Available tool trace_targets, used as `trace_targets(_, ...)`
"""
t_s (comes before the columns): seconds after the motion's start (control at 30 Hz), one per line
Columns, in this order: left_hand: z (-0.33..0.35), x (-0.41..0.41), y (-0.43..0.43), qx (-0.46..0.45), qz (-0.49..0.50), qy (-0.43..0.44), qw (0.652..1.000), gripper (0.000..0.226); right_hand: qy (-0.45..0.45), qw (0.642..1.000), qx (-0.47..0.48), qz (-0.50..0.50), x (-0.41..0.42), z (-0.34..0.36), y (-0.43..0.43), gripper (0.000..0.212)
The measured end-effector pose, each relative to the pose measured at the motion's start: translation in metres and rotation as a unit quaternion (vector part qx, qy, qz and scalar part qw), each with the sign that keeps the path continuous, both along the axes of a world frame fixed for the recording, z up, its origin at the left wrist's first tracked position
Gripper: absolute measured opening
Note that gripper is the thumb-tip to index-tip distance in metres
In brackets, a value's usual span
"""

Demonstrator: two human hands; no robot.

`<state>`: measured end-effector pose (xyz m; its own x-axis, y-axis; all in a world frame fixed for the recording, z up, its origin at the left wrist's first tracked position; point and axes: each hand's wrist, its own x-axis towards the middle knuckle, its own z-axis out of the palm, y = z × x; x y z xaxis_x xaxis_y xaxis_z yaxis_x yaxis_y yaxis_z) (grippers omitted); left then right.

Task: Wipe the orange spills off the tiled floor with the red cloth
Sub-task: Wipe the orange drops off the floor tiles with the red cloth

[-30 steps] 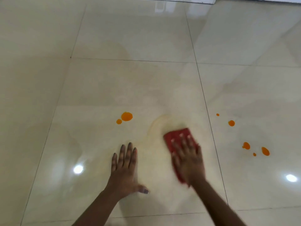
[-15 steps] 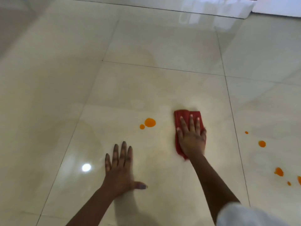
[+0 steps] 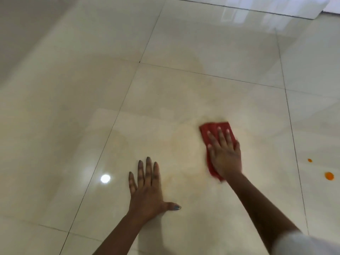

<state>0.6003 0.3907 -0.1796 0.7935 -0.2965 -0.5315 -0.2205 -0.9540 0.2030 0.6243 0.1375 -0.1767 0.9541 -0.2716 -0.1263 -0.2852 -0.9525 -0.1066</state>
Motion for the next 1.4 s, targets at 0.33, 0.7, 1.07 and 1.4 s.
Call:
trace_targets(0.33, 0.006, 0.001, 0.035, -0.024, 0.014, 0.003, 1.0, 0.148, -0.013, 0.98, 0.014, 0.199, -0.066, -0.006, 0.069, 0.046)
trace_targets(0.7, 0.016, -0.018, 0.058, -0.036, 0.025, 0.004, 0.999, 0.146, 0.005, 0.963, 0.026, 0.266, -0.077, -0.013, 0.136, 0.052)
trace_targets(1.07, 0.023, -0.048, 0.07, -0.035, 0.0, 0.001, 0.999, 0.143, 0.023, 0.97, 0.011, 0.242, -0.07, -0.005, 0.147, 0.051)
trace_targets(1.4, 0.014, -0.05, -0.003, -0.064, -0.101, -0.055, 0.991, 0.139, -0.027, 0.997, -0.006, 0.077, -0.109, -0.004, -0.015, 0.049)
